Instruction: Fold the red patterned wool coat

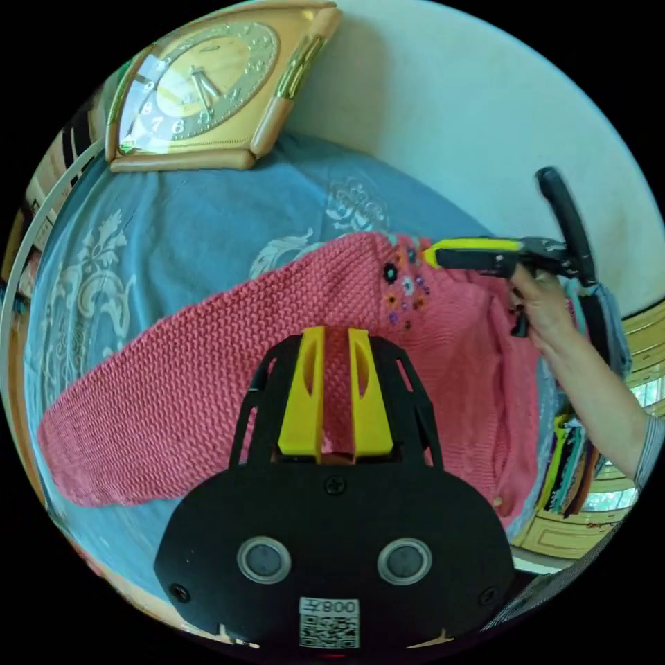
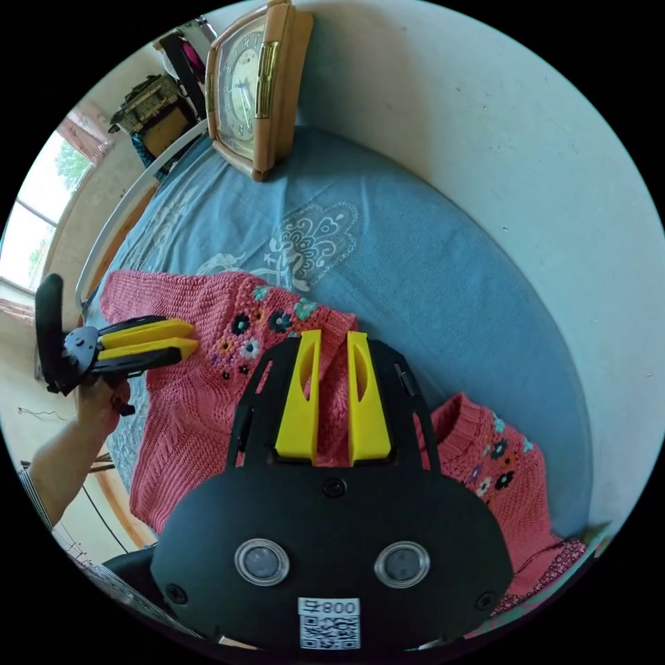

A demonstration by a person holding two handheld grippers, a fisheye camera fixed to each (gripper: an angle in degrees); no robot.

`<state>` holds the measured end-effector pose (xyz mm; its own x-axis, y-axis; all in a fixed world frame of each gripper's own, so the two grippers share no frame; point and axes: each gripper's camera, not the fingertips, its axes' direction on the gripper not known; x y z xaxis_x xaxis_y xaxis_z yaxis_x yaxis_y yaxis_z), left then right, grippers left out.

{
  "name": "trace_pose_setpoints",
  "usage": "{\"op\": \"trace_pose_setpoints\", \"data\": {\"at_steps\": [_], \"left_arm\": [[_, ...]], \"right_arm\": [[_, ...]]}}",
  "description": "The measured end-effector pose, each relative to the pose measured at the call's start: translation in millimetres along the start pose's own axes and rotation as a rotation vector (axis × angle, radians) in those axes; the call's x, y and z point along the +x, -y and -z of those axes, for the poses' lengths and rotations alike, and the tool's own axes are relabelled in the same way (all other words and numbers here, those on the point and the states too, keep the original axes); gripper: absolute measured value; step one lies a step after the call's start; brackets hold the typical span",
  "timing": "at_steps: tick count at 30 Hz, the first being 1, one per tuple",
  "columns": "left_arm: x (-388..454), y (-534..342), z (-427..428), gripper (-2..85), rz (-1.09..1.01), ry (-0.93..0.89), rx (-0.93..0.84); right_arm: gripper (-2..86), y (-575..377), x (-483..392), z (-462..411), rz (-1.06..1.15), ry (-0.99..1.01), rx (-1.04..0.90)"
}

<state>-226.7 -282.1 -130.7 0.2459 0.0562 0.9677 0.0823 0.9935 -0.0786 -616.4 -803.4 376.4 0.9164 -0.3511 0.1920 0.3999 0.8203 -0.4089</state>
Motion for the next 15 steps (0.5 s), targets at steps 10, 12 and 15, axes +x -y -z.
{"op": "trace_pose_setpoints", "data": {"at_steps": [10, 12, 15], "left_arm": [[14.1, 9.2, 14.5, 2.6, 0.008, 0.045, -0.002], [17.6, 4.8, 11.8, 3.1, 0.009, 0.051, -0.007], [19.6, -9.2, 32.6, 4.1, 0.031, 0.011, 0.089]], "right_arm": [[1.4, 5.7, -17.3, -4.2, 0.029, 0.052, -0.013], [1.5, 1.6, -17.9, -19.0, 0.006, 0.022, -0.06], [2.2, -18.4, -12.3, -13.1, -0.029, 0.053, 0.021]]}}
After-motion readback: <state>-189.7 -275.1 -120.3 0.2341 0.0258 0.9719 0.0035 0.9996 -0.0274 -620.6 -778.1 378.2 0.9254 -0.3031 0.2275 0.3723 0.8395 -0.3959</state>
